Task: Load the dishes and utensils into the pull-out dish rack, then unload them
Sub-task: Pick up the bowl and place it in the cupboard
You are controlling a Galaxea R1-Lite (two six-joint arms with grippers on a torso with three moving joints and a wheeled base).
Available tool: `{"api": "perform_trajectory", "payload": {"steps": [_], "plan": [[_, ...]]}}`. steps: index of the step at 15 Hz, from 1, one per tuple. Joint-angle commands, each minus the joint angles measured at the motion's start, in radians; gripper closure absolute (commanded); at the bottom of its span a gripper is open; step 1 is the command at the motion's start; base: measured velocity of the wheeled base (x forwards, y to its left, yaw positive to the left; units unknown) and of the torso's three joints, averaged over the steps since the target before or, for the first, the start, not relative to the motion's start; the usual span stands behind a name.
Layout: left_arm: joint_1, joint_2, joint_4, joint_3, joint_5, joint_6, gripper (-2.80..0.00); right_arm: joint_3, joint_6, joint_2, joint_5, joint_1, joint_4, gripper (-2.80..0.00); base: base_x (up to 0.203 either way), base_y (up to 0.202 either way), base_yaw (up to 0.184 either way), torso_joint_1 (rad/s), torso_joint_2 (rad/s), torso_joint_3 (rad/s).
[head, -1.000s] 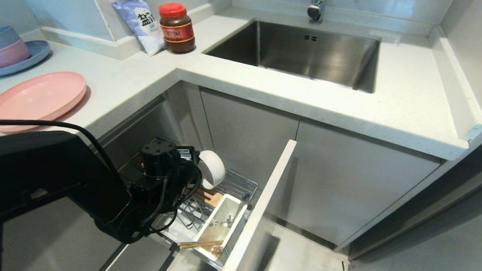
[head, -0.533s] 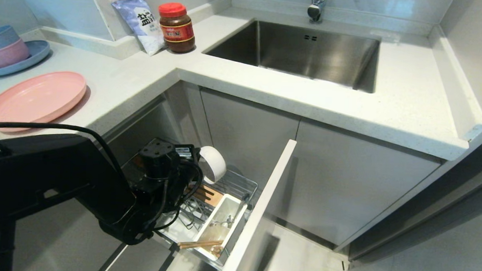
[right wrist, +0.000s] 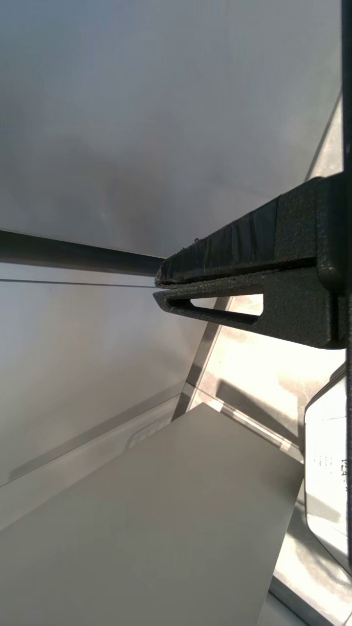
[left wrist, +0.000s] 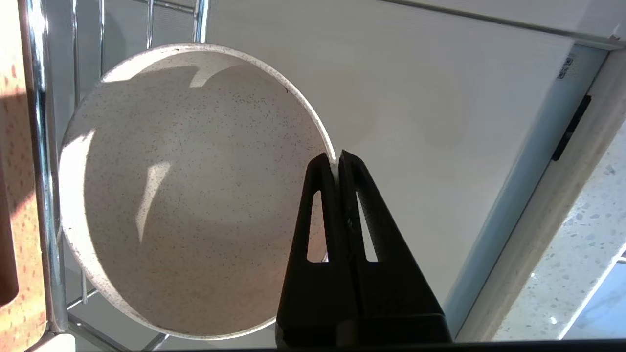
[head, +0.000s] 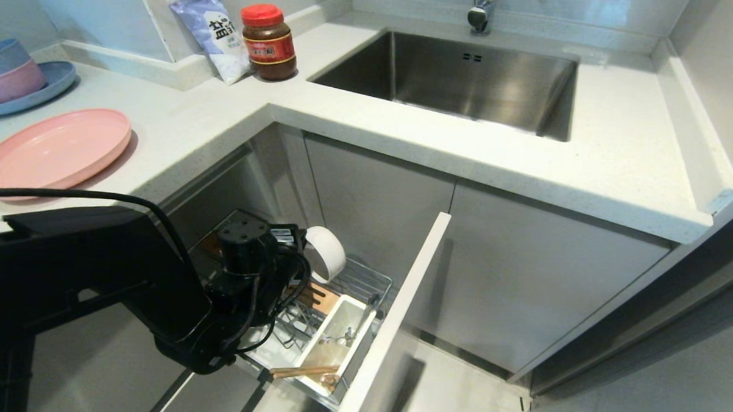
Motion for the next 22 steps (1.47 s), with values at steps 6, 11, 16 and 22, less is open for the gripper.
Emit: {"api": "perform_trajectory", "payload": {"steps": [6, 11, 16, 22], "plan": [[-0.005, 0.011, -0.007, -0.002, 0.004, -0.002, 0.00, 0.000, 0.000, -0.002, 0.000, 0.000, 0.000, 0.00, 0.000, 0.000, 0.000, 0.000, 0.00, 0.000], [-0.006, 0.020, -0.006, -0.007, 0.007, 0.000, -0.01, 0.001, 0.000, -0.002, 0.000, -0.001, 0.000, 0.00, 0.000, 0.000, 0.000, 0.000, 0.00, 0.000], [-0.006, 0.019, -0.005, -0.007, 0.007, 0.001, -2.80, 0.001, 0.000, -0.002, 0.000, 0.000, 0.000, 0.00, 0.000, 0.000, 0.000, 0.000, 0.00, 0.000], [-0.021, -0.051, 0.159, -0.007, 0.010, 0.001, -2.80, 0.001, 0.000, -0.002, 0.000, -0.001, 0.000, 0.00, 0.000, 0.000, 0.000, 0.000, 0.00, 0.000]]}}
